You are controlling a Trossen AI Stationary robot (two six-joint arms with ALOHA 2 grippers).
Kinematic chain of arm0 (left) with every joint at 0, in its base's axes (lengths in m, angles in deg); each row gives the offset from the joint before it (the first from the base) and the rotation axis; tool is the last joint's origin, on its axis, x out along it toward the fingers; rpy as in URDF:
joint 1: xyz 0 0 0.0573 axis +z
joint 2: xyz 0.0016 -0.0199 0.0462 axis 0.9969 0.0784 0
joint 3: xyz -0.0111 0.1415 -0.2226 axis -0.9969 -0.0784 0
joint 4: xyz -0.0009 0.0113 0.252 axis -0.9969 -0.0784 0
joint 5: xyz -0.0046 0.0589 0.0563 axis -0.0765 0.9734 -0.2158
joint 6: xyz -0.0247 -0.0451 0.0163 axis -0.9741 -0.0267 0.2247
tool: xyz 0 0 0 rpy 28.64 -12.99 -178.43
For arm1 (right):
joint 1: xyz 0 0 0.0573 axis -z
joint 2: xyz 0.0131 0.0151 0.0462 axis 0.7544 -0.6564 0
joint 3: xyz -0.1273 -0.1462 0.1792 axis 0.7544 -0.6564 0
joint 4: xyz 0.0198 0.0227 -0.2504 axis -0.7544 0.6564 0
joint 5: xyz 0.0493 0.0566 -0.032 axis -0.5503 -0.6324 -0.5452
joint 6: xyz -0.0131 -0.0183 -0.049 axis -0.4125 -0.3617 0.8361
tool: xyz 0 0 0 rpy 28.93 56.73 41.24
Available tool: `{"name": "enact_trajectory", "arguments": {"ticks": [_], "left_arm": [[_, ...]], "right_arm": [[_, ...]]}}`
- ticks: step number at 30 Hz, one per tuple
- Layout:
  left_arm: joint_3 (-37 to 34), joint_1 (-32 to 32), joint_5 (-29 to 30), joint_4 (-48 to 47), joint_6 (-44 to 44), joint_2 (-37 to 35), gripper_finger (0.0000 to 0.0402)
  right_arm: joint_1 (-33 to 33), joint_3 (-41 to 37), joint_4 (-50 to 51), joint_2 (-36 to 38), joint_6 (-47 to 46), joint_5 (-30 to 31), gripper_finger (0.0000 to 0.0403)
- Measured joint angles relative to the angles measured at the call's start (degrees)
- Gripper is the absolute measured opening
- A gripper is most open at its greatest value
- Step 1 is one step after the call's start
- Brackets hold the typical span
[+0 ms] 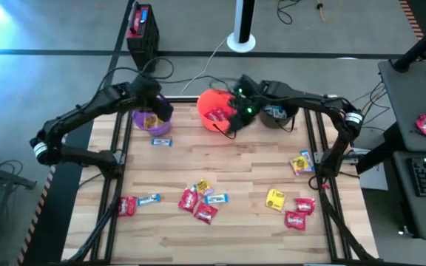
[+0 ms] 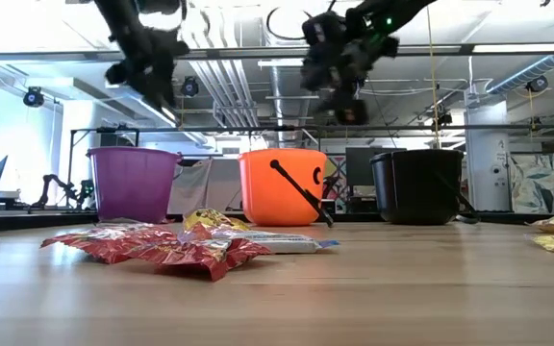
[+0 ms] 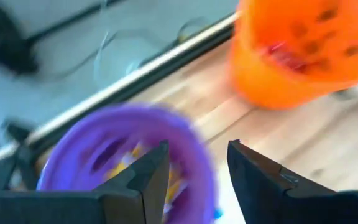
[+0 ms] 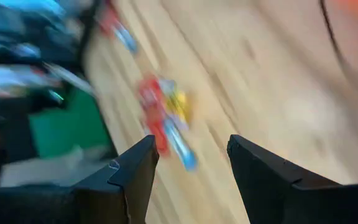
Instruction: Sort candy by brand, put in halloween buckets
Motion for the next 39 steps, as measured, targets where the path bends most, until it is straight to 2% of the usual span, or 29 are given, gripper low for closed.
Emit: {"name": "enact_trajectory", "arguments": {"ticks": [4,7,9,15,20,24,28,33,39], "left_arm": [[0.1,-3.3,-0.7,6.8,1.8,-3.0,0.014],[0.1,-5.6,-0.6,11.3,3.4,-5.3,0.0135],[0.1,-7.1,-0.7,13.5,4.4,-6.3,0.0133],[0.1,-9.8,-0.7,16.1,5.7,-9.0,0.0132],[0.1,-10.7,-0.9,17.6,5.7,-10.2,0.0132],[0.1,-10.8,-0.9,19.6,5.7,-10.0,0.0132],[0.1,-10.8,-0.9,21.6,5.7,-9.1,0.0132],[0.1,-10.7,-0.9,21.8,5.7,-7.7,0.0132],[0.1,-10.7,-0.9,21.7,5.7,-6.5,0.0132]], "right_arm": [[-3.4,0.0,15.8,1.8,2.3,8.1,0.0194],[-6.4,-1.1,21.8,3.6,1.1,16.9,0.0194],[-8.0,-3.1,22.8,5.0,-1.5,20.9,0.0194],[-10.2,-14.1,23.0,10.1,-10.5,25.0,0.0194],[-10.5,-26.4,26.3,14.4,-19.7,34.9,0.0194],[-10.5,-35.3,26.4,15.3,-22.5,36.9,0.0194],[-10.5,-40.7,25.7,14.3,-22.8,37.9,0.0194],[-10.5,-43.2,22.2,14.1,-23.3,39.4,0.0192],[-10.5,-45.0,18.4,14.0,-23.8,39.5,0.0169]]}}
